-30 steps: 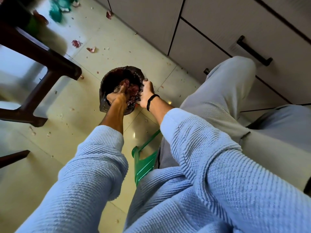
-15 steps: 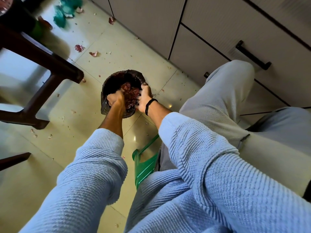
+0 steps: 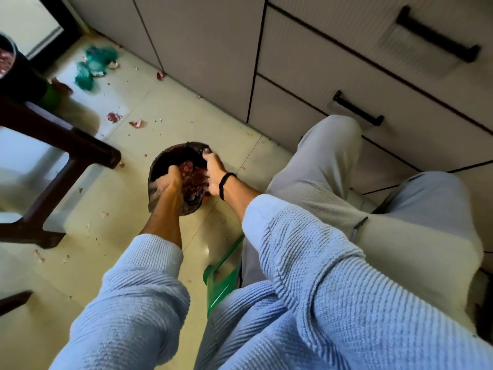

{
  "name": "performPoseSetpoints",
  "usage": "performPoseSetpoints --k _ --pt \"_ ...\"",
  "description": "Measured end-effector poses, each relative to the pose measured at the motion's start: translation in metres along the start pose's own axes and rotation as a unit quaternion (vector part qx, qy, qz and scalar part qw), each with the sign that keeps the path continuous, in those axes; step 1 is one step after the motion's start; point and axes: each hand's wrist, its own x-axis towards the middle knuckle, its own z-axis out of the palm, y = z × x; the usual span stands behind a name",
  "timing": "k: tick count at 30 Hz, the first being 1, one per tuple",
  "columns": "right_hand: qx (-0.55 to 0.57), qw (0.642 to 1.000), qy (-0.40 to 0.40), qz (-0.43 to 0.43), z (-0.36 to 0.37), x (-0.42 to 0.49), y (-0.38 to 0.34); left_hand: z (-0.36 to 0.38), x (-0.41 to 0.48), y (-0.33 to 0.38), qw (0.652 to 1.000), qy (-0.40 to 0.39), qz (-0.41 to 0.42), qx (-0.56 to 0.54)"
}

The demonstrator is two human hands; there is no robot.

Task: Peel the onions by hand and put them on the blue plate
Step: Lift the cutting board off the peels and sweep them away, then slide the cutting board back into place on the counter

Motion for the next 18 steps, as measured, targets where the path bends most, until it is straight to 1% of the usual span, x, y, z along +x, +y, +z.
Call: performPoseSetpoints --k 2,6,9,11,14,18 --pt "-0.004 1.000 0.007 -0.017 0.001 -0.007 -0.010 0.001 -0.014 0.010 0.999 0.001 0.001 -0.039" --pt "0.025 0.998 -0.008 -0.064 -0.012 -0.028 -0.043 0.004 -0.040 0.037 0.994 0.009 0.036 -0.098" --pt "0.042 0.993 -0.007 -0.114 -0.029 -0.060 -0.071 0.010 -0.066 0.061 0.988 -0.010 0.061 -0.142" --pt "0.044 0.986 -0.006 -0.160 -0.043 -0.082 -0.091 0.015 -0.092 0.081 0.983 -0.025 0.101 -0.152" --pt "0.080 0.971 0.000 -0.226 -0.064 -0.122 -0.119 0.027 -0.132 0.104 0.968 -0.047 0.153 -0.194" --pt "0.112 0.943 0.008 -0.315 -0.101 -0.185 -0.154 0.044 -0.202 0.134 0.935 -0.114 0.239 -0.234"
